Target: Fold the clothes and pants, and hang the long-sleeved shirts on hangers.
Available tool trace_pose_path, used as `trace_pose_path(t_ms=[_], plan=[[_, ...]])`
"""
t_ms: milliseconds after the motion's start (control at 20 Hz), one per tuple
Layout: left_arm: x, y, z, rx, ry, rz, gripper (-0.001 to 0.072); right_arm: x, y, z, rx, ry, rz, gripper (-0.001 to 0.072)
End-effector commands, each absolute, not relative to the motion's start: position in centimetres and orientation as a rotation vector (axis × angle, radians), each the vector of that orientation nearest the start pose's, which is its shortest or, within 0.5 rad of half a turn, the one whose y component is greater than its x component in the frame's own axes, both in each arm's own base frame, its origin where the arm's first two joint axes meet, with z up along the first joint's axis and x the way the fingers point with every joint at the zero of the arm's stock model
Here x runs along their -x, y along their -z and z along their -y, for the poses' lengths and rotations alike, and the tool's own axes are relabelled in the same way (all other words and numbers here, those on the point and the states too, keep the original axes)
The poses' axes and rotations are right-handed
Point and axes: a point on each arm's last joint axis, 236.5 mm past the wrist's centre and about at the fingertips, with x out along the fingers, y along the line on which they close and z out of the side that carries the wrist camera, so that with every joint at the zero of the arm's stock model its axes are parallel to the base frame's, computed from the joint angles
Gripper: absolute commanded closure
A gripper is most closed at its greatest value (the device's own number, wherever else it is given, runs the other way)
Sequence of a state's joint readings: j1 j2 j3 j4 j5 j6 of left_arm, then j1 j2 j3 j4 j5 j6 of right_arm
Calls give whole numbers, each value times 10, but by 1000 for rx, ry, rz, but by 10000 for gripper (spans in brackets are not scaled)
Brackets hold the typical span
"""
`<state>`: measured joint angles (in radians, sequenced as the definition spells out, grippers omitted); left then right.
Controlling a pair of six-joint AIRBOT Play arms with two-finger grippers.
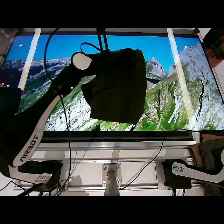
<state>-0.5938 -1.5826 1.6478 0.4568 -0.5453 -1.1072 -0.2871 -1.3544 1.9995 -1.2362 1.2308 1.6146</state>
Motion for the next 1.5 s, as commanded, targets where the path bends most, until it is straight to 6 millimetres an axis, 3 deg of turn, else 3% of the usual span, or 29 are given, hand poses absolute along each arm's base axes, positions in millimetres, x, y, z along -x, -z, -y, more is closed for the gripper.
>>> trace_pose_path(t_ms=[0,50,100,150,300,350,400,450,500,600,700,800,900,950,1150,1250,1350,1400,1450], plan=[[-454,-216,429,539,958,-480,319,-473,-291,62,-339,15,-624,644],[-461,-217,423,544,939,-468,168,-475,-284,62,-342,15,-645,557],[-466,-218,416,547,928,-462,168,-478,-279,63,-345,15,-656,455],[-472,-222,407,551,912,-452,168,-480,-274,64,-347,16,-666,426],[-494,-235,371,554,858,-410,180,-486,-262,65,-354,17,-693,433],[-500,-237,356,547,846,-407,271,-487,-258,66,-356,16,-704,439],[-503,-237,344,544,849,-419,439,-488,-254,66,-357,16,-713,441],[-504,-234,331,537,860,-445,664,-489,-250,66,-357,15,-726,488],[-505,-229,317,532,869,-472,699,-490,-245,66,-359,14,-739,662],[-508,-218,283,523,878,-534,701,-493,-235,66,-360,11,-765,682],[-508,-193,243,476,841,-638,704,-494,-222,63,-360,-7,-805,684],[-509,-143,191,374,669,-812,705,-493,-205,51,-358,-77,-867,685],[-493,-91,139,164,502,-1005,705,-489,-184,25,-391,-201,-956,686],[-480,-73,124,86,474,-1084,704,-483,-173,13,-402,-270,-1011,685],[-434,-15,116,68,511,-1286,704,-468,-130,-29,-545,-494,-1216,685],[-429,5,116,162,504,-1304,704,-471,-119,-35,-590,-533,-1242,683],[-434,12,112,356,454,-1293,701,-480,-112,-32,-599,-513,-1230,677],[-435,16,107,459,401,-1307,700,-488,-111,-28,-596,-486,-1202,632],[-433,21,103,506,371,-1326,691,-495,-111,-24,-594,-464,-1174,462]])
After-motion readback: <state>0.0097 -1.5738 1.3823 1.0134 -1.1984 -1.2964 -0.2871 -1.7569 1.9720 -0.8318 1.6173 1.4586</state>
